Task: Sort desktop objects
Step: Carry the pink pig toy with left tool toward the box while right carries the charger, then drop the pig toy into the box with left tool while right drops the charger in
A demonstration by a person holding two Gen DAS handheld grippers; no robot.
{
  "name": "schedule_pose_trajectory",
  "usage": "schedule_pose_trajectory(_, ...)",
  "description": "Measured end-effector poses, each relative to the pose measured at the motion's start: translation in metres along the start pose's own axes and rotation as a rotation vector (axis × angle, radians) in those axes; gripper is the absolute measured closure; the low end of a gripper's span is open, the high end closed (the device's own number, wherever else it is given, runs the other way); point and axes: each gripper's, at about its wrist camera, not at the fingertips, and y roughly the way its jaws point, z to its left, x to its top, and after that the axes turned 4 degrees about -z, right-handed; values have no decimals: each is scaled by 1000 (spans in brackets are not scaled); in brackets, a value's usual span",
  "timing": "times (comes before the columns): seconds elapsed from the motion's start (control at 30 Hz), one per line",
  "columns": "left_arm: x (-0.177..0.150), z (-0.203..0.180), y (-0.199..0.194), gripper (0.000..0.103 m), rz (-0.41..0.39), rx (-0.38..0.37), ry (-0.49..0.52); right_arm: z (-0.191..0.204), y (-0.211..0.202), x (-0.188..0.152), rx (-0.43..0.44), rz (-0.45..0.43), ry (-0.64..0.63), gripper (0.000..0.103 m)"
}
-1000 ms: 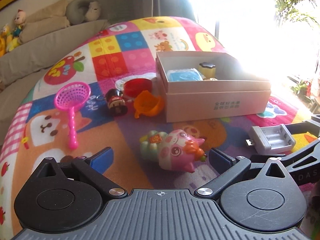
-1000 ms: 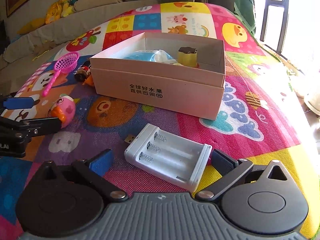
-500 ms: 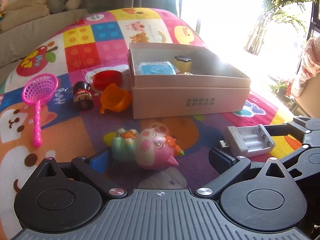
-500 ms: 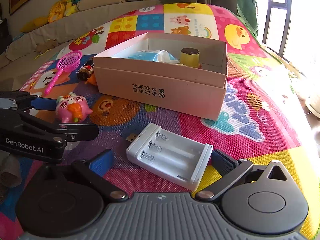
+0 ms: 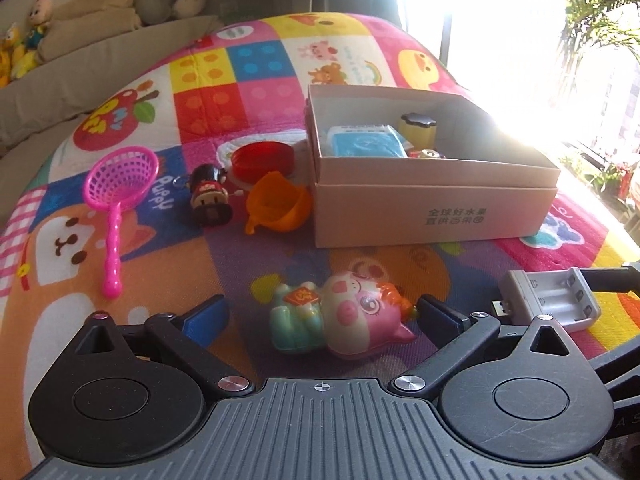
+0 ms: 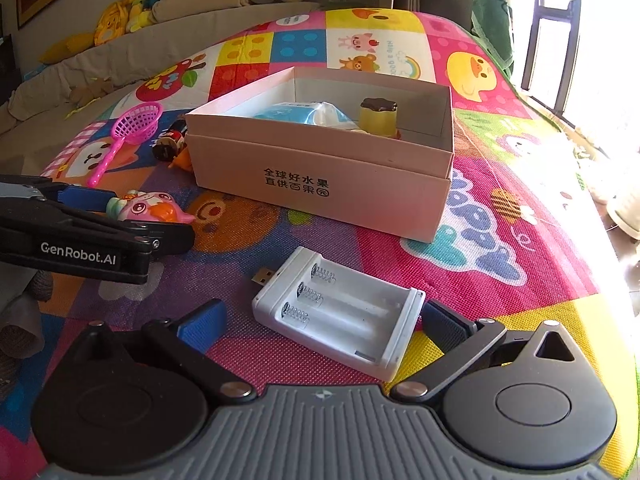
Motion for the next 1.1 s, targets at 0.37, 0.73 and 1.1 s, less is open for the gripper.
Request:
schedule_pose_trajectory(0.37,-16,7,-31,25,-13,26,9,-13,-13,2,6,15,25,20)
schedule_pose_trajectory(0.73,74,-31,-37,25,-258,-99,87,-67,-96,92,-92,-352,38,22)
schedule_pose_trajectory(1.1,80,-37,-2,6,-253,-101,61,-101,-81,126,-138,-385,83,22)
